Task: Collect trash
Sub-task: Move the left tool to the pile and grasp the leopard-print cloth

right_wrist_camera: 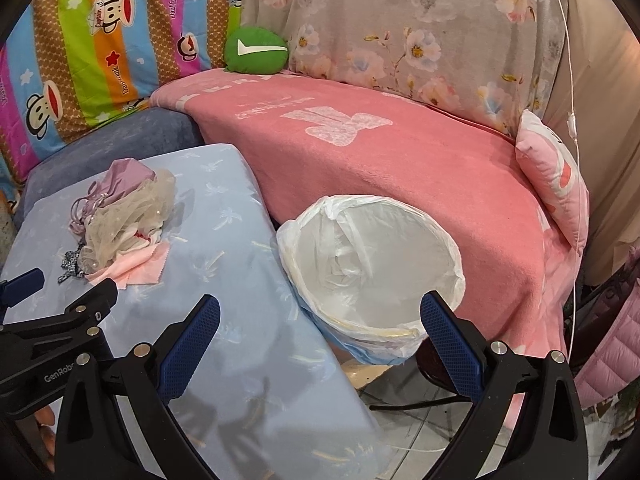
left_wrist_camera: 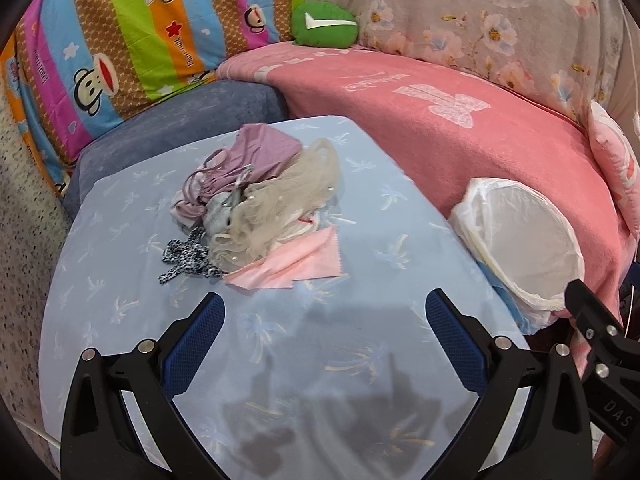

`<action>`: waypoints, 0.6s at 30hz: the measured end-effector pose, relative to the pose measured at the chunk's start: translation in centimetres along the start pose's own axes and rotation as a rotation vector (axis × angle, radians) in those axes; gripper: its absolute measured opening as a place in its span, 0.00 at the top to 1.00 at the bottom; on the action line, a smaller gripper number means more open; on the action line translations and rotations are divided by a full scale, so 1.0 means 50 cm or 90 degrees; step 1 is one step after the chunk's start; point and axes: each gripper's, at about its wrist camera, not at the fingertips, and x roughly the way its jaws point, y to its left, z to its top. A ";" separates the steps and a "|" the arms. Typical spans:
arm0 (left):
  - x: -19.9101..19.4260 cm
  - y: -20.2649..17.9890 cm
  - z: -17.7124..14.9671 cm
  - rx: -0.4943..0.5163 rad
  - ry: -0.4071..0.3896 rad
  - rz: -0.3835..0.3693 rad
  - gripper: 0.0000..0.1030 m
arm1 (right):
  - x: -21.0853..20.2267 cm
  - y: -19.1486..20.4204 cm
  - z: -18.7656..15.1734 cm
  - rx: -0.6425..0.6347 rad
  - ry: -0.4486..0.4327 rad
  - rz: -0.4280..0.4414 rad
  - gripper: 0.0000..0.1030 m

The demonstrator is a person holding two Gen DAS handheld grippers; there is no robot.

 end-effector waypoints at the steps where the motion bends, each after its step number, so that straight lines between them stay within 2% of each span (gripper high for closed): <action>1: 0.007 0.016 0.001 -0.008 0.003 0.006 0.07 | 0.004 0.008 0.001 -0.001 0.000 0.004 0.06; 8: 0.053 0.112 0.009 -0.040 0.010 0.034 0.07 | 0.033 0.067 0.018 -0.009 0.000 0.025 0.06; 18: 0.130 0.238 0.026 -0.076 0.032 0.060 0.07 | 0.099 0.186 0.064 -0.017 0.005 0.099 0.06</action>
